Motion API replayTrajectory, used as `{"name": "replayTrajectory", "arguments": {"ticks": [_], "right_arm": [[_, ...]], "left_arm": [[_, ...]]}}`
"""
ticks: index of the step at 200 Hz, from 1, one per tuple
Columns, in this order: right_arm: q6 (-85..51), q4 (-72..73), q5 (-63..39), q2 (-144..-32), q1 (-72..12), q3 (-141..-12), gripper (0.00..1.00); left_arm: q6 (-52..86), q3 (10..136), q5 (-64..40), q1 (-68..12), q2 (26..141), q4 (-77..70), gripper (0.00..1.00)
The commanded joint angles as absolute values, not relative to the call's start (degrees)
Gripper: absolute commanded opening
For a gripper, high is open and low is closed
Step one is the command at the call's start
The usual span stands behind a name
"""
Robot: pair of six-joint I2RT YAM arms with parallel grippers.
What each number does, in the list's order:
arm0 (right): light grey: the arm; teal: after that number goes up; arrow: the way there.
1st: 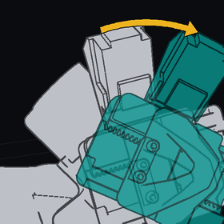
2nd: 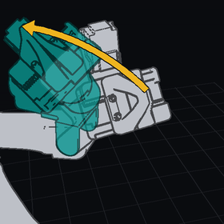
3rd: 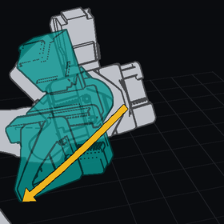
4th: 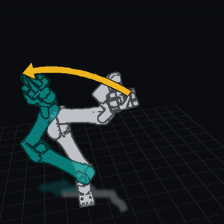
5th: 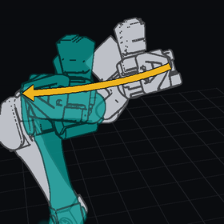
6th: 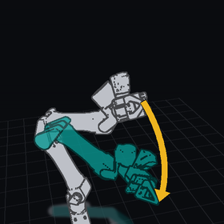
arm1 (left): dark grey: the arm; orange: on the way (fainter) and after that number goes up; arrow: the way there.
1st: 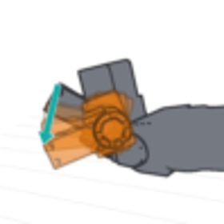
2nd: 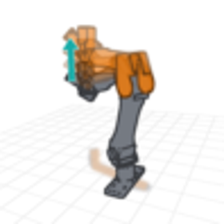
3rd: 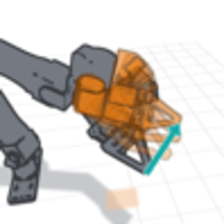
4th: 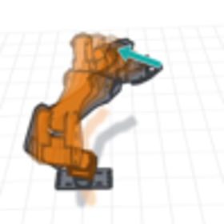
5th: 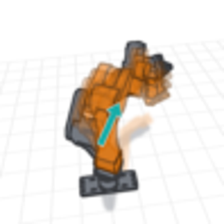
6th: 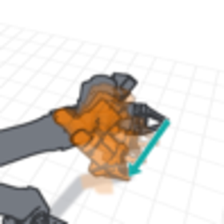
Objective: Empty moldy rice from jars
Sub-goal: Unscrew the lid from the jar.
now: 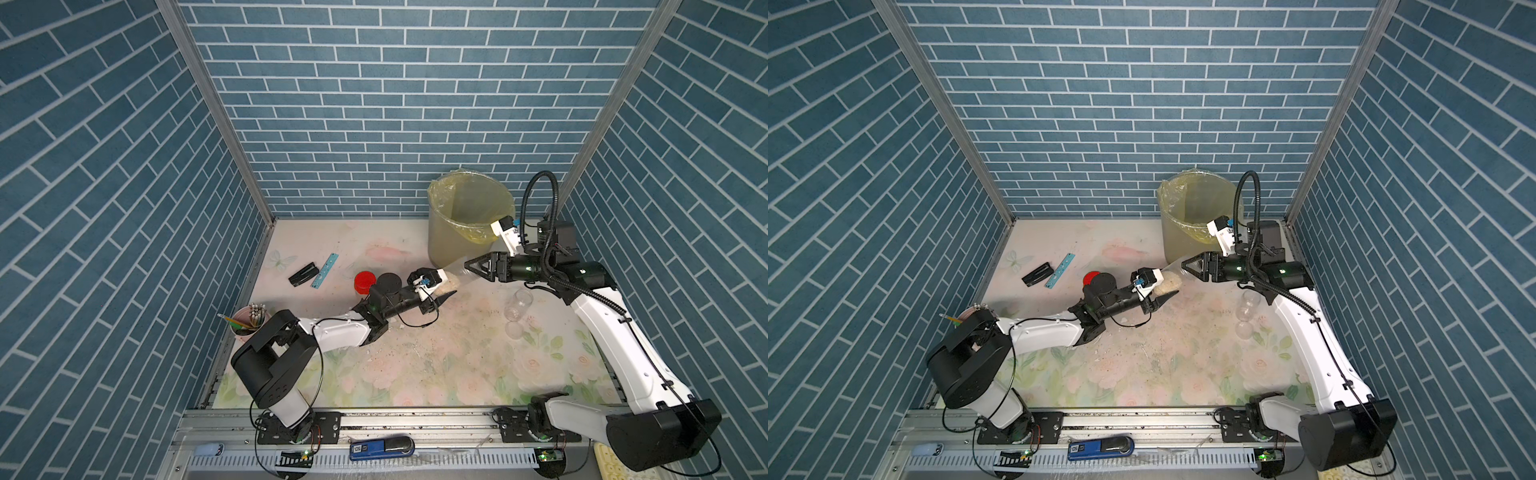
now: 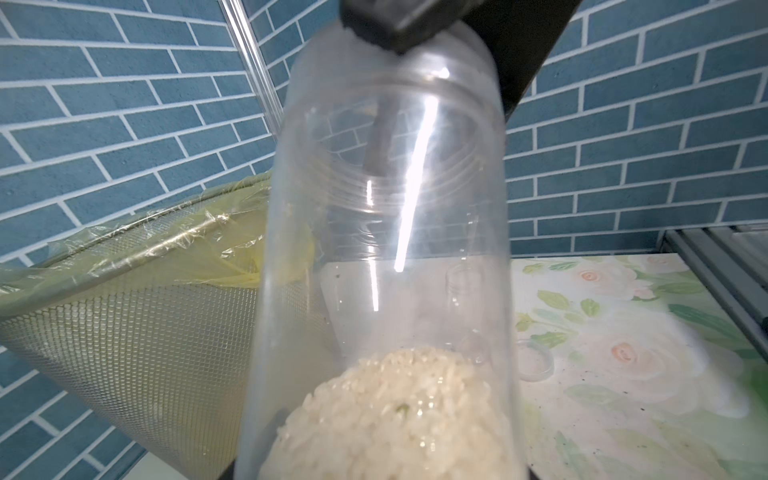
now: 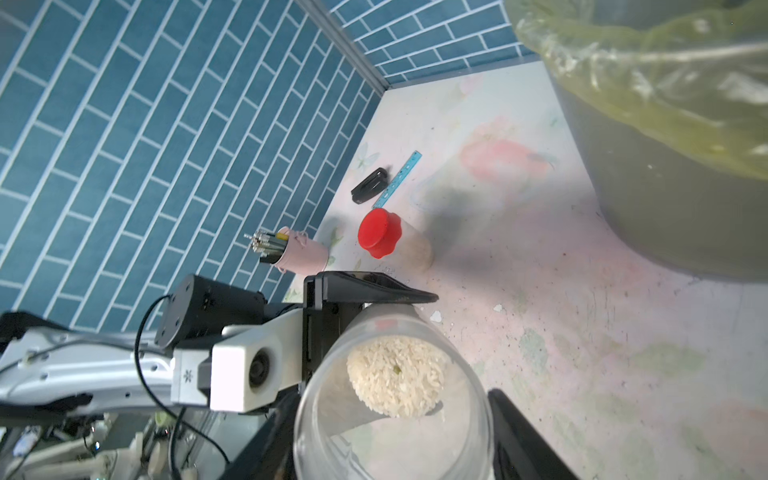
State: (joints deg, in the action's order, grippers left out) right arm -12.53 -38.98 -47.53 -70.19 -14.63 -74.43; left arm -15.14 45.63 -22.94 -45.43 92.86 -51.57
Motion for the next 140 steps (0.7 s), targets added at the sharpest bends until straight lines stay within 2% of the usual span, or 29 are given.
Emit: {"name": "replayTrajectory", "arguments": {"ticks": [1,21,86,140], "right_arm": [[7.6,-49.3,-56.5,-73.2,-14.3,-80.0,0.27],[17.0,-56.7,-55.7,-77.0,-13.7,-84.6,0.21],[29.8,-68.1,-53.9,-82.6,-13.3,-93.0,0.23],[29.7,-66.3,-54.3,-82.6,-13.3,-90.9,0.44]], "left_arm": [[-11.1,46.3,-25.0,-43.4,91.0,-53.7,0.24],[-11.7,47.0,-26.0,-43.3,91.4,-52.4,0.24],[-11.5,47.8,-26.8,-42.8,92.7,-52.2,0.21],[-10.3,48.9,-27.1,-42.7,94.0,-53.9,0.21]]}}
